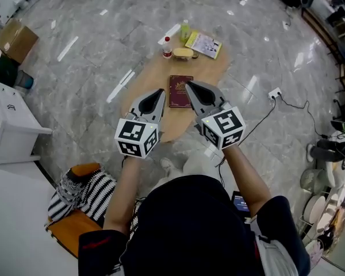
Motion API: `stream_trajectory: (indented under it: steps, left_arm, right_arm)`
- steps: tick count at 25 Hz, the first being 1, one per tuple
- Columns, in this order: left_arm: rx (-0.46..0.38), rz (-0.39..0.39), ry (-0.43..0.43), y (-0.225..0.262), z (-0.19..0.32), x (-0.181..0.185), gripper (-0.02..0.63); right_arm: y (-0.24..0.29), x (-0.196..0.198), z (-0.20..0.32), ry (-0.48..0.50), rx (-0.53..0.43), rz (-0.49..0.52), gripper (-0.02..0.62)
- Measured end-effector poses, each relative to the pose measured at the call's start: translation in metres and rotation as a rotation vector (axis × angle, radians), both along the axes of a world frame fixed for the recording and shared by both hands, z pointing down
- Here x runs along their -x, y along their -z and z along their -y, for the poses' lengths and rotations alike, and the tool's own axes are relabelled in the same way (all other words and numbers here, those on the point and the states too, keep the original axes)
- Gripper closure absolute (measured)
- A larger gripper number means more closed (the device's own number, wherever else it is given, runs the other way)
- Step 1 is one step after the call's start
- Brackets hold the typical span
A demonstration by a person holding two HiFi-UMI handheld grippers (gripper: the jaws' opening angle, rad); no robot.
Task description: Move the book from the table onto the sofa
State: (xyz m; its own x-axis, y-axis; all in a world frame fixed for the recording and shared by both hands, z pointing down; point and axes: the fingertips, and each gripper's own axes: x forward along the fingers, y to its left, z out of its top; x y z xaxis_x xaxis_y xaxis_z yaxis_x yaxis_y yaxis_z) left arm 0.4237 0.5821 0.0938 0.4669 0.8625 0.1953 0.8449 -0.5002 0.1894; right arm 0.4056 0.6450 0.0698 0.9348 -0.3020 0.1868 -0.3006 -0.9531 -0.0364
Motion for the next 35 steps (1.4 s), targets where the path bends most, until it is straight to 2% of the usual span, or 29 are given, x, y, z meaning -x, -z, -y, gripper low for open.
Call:
stream_trajectory:
  steps: [6,15,24,31,35]
  left_arm:
    - [-0.014,0.085,0.009,-0.042,-0.01,-0.016,0.589]
    - [-0.062,0.199,0.053,-0.124,-0.03,-0.043,0.589]
    - [-0.101,0.391,0.114,-0.245,-0.029,-0.035,0.589]
    - [-0.129,0.52,0.135,-0.326,-0.024,-0.022,0.589]
    - [-0.14,0.55,0.132,-0.365,-0.025,-0.02,0.589]
  right_arm:
    - [-0.046,-0.015,-0.023,-0.012,0.018,0.097,0.58]
    - [-0.149,-0.048,-0.053,0.076,0.099,0.305,0.58]
    - [-0.287,-0.054,-0.069,0.184,0.184,0.525,0.579]
    - [-0.367,-0.059,-0.069,0.258,0.195,0.599,0.579]
    - [-0.413,-0.061,-0.065,0.291,0.168,0.645,0.58]
